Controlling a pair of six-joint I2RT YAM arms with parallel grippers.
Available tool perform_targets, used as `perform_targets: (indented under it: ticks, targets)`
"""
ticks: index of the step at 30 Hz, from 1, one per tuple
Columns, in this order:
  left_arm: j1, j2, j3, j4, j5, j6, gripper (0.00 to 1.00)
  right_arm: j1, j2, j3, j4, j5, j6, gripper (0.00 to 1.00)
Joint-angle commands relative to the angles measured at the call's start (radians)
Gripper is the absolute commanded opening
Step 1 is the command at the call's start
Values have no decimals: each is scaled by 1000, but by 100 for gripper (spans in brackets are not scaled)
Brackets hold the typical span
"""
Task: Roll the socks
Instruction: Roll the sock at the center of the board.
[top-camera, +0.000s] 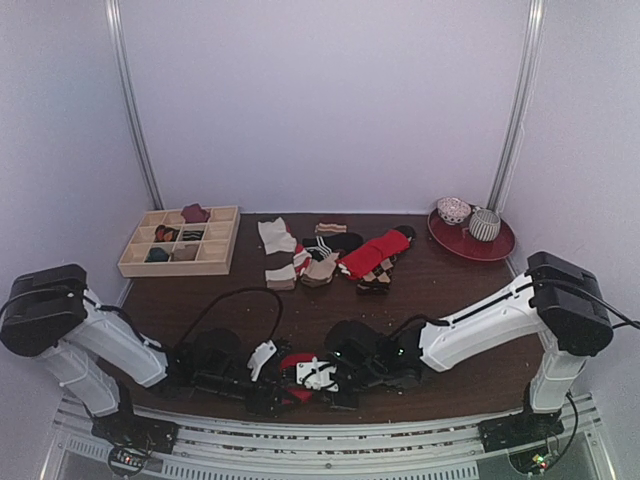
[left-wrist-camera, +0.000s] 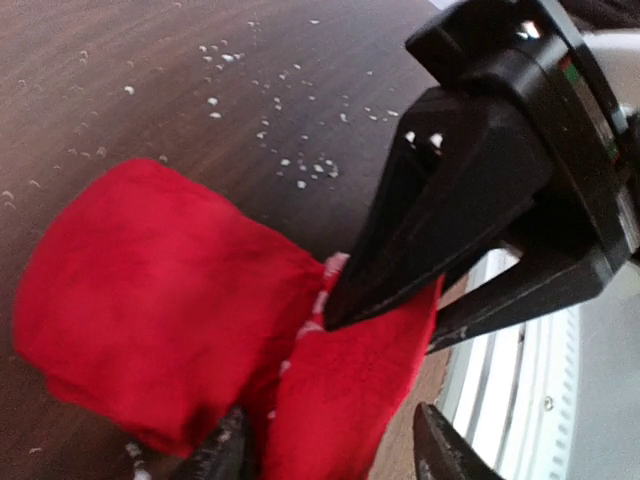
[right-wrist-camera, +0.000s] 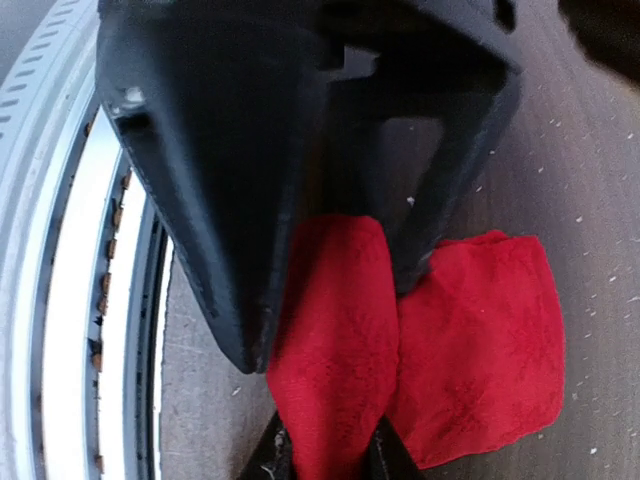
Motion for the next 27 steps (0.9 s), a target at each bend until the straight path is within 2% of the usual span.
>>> perform_targets:
  ticks: [1, 5, 9, 12, 16, 20, 24, 26, 27]
  targets:
    - [5, -164, 3, -245, -135, 132, 72, -38, 41, 129, -379, -145, 166, 17]
    - [-5, -342, -29, -290, -202, 176, 90, -95, 114, 242, -592, -278, 219, 17]
    - [-26, -456, -105, -200, -254, 186, 96, -155, 192, 288, -666, -377, 262, 17]
    - [-44, -488, -187, -59, -234, 206, 98, -203, 267, 309, -662, -437, 338, 17]
    - [-51, -408, -194, 66, -177, 266, 97, -223, 316, 308, -619, -456, 386, 17]
    - [-53, -236, -86, 81, -154, 347, 95, -226, 349, 319, -622, -461, 404, 17]
    - [-56, -113, -33, 149, -137, 366, 94, -233, 350, 309, -620, -461, 411, 17]
    - [-56, -69, -17, 164, -117, 367, 88, -237, 347, 300, -611, -464, 415, 17]
    - [-56, -45, -6, 161, -102, 368, 82, -238, 345, 294, -604, -466, 418, 17]
